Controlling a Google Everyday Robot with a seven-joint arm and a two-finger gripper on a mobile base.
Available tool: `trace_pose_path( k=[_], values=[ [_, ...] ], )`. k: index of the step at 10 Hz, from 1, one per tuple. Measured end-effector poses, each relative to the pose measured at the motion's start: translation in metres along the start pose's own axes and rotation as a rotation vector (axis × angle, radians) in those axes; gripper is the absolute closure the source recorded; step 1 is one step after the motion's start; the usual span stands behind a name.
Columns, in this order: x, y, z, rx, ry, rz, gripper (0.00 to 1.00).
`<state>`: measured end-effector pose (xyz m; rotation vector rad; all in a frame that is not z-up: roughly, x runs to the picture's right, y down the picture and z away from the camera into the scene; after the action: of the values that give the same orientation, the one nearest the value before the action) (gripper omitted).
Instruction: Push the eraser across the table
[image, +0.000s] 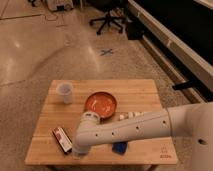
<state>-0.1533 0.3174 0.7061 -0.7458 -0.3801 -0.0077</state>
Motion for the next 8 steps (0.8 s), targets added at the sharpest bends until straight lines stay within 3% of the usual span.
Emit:
trace_pose_path(
  k=[4,8],
  values=[
    [-0.011,0.001,0.029,-0.034,-0.036,-0.018,1.00],
    [-0.018,-0.020,0.047,-0.039,-0.062,-0.034,1.00]
  ],
)
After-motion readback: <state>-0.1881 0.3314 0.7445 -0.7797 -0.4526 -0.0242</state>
